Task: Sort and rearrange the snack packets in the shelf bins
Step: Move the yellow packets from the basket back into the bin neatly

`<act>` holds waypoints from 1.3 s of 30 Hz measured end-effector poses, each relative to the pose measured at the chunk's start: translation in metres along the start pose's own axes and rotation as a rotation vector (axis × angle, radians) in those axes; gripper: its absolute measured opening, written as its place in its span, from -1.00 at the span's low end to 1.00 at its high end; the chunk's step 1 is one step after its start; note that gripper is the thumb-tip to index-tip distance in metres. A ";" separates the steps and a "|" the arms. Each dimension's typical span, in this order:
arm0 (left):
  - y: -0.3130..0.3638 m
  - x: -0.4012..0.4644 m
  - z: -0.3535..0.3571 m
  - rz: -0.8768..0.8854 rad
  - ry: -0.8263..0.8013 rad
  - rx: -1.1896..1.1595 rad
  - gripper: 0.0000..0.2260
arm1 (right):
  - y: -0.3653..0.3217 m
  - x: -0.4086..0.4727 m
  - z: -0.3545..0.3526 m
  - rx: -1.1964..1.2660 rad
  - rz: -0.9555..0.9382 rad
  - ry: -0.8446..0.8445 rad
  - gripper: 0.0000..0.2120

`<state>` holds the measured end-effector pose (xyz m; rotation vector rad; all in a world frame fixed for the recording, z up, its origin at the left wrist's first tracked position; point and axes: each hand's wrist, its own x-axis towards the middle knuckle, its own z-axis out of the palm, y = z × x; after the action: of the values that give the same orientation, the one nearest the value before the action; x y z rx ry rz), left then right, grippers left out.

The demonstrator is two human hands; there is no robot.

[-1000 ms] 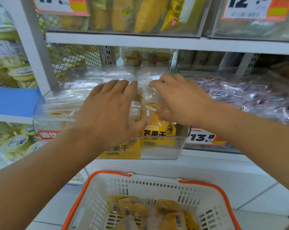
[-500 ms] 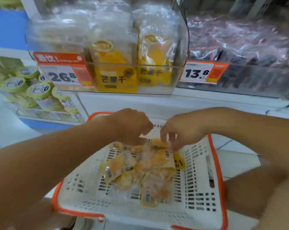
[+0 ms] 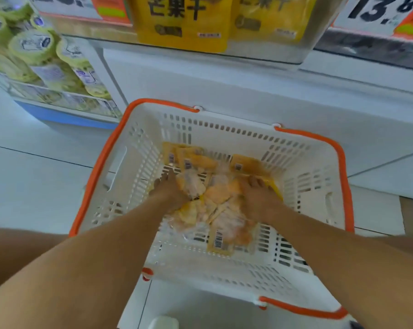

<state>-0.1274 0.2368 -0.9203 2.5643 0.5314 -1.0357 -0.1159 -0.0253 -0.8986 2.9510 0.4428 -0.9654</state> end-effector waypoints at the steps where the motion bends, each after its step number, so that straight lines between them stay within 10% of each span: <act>1: -0.003 0.006 -0.001 -0.031 -0.029 0.034 0.01 | -0.005 0.003 0.000 -0.034 0.006 -0.004 -0.35; 6: -0.003 0.009 0.006 -0.063 -0.048 0.027 -0.15 | -0.025 -0.002 -0.014 -0.110 -0.028 0.010 -0.73; 11: 0.006 -0.012 0.011 0.065 0.113 -0.012 -0.80 | -0.038 0.000 -0.045 0.766 0.109 -0.169 -0.82; 18: 0.018 -0.040 0.017 0.080 -0.088 -0.285 -0.71 | -0.015 -0.003 -0.018 1.127 0.486 -0.002 -0.67; 22: 0.021 -0.048 0.014 -0.118 0.041 -0.851 -0.83 | -0.022 -0.022 -0.009 0.957 0.395 0.182 -0.74; 26: 0.033 -0.056 0.000 -0.135 -0.179 -1.085 -0.74 | -0.057 -0.032 -0.017 1.029 0.155 0.004 -0.94; 34: 0.031 -0.051 0.002 -0.159 -0.201 -1.324 -0.17 | -0.072 -0.028 -0.031 1.286 -0.037 -0.549 -0.57; 36: 0.030 -0.049 0.001 -0.194 -0.088 -1.349 -0.30 | -0.069 -0.020 -0.023 1.175 0.034 -0.414 -0.61; 39: 0.028 -0.046 0.001 -0.128 0.135 -1.120 -0.25 | -0.061 -0.012 -0.006 0.610 0.144 -0.116 -0.12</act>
<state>-0.1455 0.2017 -0.8840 1.5985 0.9690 -0.3734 -0.1384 0.0309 -0.8815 3.3397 -0.0951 -1.4615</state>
